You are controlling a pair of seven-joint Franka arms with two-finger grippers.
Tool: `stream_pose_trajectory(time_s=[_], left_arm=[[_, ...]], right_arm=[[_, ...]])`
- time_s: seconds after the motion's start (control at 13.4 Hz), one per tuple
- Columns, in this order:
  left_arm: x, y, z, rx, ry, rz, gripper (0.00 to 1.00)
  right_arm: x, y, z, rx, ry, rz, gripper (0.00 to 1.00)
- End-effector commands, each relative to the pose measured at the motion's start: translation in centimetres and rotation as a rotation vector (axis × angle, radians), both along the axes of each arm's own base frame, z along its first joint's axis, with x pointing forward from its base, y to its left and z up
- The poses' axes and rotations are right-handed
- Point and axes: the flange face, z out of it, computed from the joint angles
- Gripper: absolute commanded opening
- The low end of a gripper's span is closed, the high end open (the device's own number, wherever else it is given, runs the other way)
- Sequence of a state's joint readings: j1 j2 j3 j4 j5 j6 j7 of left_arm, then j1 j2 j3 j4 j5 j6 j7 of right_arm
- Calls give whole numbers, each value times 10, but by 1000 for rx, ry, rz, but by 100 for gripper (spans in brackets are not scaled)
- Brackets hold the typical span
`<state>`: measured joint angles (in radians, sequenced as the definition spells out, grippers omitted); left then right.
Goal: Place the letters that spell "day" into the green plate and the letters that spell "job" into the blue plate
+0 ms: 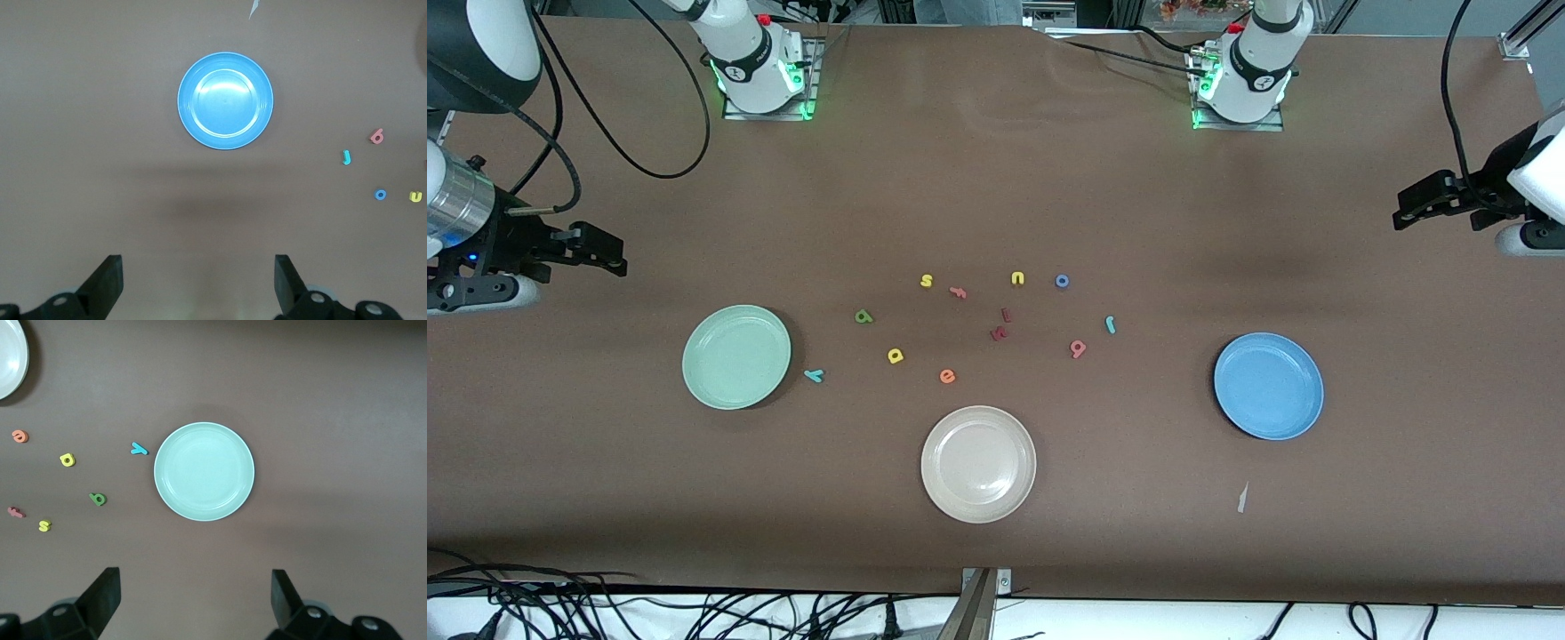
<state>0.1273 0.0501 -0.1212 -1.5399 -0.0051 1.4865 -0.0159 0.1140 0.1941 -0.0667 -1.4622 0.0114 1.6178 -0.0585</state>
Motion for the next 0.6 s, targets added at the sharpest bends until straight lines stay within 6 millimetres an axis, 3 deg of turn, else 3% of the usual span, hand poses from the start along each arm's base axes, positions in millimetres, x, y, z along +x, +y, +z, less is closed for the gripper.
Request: stream_pose_trajectory(time_s=[0.0,0.52], left_arm=[[-1,0,1,21,-7,-6,100],[-1,0,0,21,-5,-6,100]], right_arm=[[0,1,3,14,7,19,100],[0,-4,3,9,8,16,100]])
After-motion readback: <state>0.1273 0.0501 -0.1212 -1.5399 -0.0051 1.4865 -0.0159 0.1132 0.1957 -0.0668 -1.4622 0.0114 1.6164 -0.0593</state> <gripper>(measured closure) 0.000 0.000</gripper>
